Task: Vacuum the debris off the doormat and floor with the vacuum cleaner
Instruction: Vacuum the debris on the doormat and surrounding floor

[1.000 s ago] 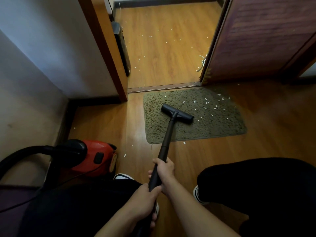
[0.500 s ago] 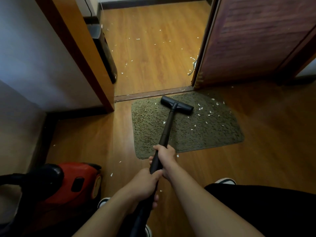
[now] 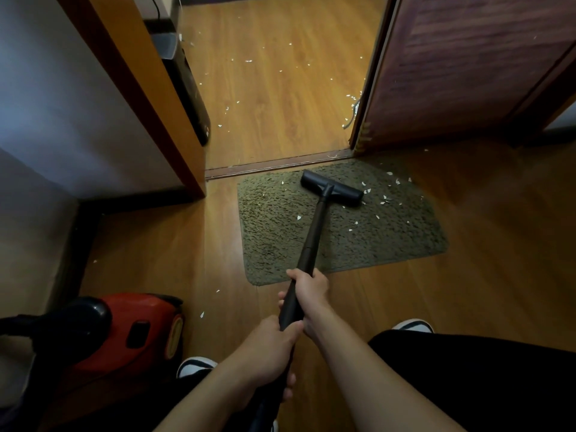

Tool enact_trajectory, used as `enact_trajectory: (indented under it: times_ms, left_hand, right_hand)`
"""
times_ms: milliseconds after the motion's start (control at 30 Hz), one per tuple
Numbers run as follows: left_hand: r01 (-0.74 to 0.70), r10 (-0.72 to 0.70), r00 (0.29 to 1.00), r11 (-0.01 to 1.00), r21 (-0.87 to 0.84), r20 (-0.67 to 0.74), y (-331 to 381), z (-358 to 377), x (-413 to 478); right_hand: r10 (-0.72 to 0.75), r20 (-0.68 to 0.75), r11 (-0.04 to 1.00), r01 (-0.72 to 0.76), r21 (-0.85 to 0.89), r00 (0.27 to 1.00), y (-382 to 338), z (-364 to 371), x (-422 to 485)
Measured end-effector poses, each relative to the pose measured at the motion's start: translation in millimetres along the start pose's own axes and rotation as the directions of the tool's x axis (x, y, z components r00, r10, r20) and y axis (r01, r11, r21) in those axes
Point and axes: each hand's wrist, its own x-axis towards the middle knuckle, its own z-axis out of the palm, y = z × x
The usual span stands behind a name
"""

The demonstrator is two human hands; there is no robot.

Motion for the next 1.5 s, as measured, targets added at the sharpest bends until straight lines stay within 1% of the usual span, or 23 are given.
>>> enact_trajectory:
  times_ms: [167,367,533,667,833,1033,1133,1267,1500]
  left_hand:
    - [-0.018,0.015,0.998,0.998,0.059,0.053,7.0,14.9,8.5]
    - [-0.028,0.021,0.997,0.995,0.097,0.074,32.6,31.1,30.8]
    - [-0.093,0.084,0.993,0.989,0.118,0.081,52.7,43.0,44.9]
    - [-0.108,0.096,0.991,0.984,0.140,0.089,59.3,48.4,48.0]
    - [-0.077,0.066,0.993,0.991,0.106,0.102,48.0,47.3,34.4]
    - [-0.048,0.041,0.996,0.994,0.098,0.074,17.3,37.5,-0.7]
    - [-0.042,0.036,0.997,0.994,0.097,0.065,0.9,32.4,-21.4]
    - [-0.031,0.021,0.996,0.993,0.116,0.085,-18.1,27.3,-41.8]
    - [-0.022,0.010,0.995,0.993,0.119,0.099,-23.0,36.9,-43.3]
  right_hand:
    - [-0.003,-0.049,0.999,0.005,0.039,0.999,-5.4,-23.5,3.3]
    - [-0.012,-0.091,0.998,0.018,0.055,0.996,-30.8,-44.0,21.7]
    - [-0.029,-0.127,0.996,0.040,0.084,0.991,-49.5,-53.9,39.5]
    - [-0.035,-0.136,0.995,0.047,0.087,0.990,-53.9,-60.3,45.7]
    - [-0.014,-0.135,0.997,0.024,0.073,0.991,-43.2,-60.8,34.6]
    - [0.018,-0.098,1.000,-0.016,0.021,0.995,-15.9,-50.0,-5.0]
    - [0.032,-0.085,0.999,-0.029,0.032,0.996,0.4,-43.7,-25.4]
    - [0.048,-0.077,0.998,-0.044,0.049,0.996,19.6,-41.2,-47.3]
    - [0.040,-0.098,0.998,-0.034,0.060,0.994,24.7,-53.7,-51.7]
